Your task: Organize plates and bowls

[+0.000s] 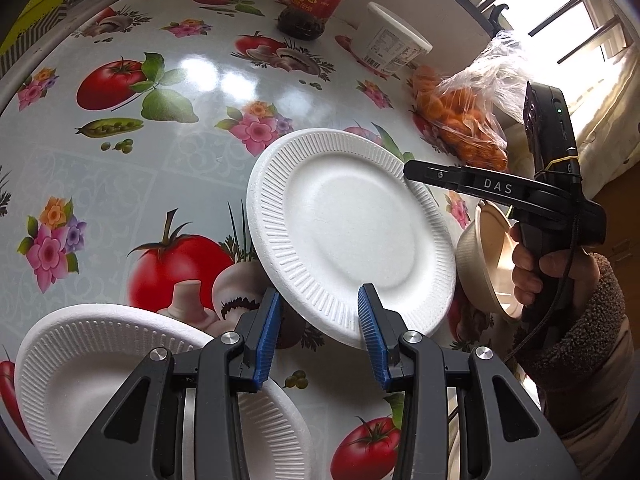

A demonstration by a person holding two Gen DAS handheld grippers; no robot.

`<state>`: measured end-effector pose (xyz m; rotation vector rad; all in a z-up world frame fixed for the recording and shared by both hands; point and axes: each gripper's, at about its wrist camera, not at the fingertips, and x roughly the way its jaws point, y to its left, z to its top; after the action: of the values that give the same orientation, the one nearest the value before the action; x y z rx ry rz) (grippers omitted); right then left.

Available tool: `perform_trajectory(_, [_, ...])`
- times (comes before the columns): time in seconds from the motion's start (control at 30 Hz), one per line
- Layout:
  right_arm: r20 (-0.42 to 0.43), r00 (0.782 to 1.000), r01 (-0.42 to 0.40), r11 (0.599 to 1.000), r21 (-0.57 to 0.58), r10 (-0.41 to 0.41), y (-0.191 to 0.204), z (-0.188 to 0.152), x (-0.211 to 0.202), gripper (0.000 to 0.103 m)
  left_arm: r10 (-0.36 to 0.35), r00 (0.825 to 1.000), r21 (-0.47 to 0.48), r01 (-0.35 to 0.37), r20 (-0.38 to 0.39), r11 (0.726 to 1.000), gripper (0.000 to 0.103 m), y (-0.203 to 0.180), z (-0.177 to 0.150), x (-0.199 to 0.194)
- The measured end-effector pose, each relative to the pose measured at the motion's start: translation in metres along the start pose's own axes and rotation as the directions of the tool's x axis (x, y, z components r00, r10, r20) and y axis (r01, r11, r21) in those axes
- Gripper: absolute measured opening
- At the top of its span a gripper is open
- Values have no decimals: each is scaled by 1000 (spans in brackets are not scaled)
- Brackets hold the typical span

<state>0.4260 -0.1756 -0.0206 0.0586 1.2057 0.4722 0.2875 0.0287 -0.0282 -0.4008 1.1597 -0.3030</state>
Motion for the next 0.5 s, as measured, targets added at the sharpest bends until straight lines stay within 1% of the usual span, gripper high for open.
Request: perform_trajectory(0.5, [26,999,-34,999,16,33,6,-5,-13,12,18,999,5,-18,34,1000,40,4,-3,-12])
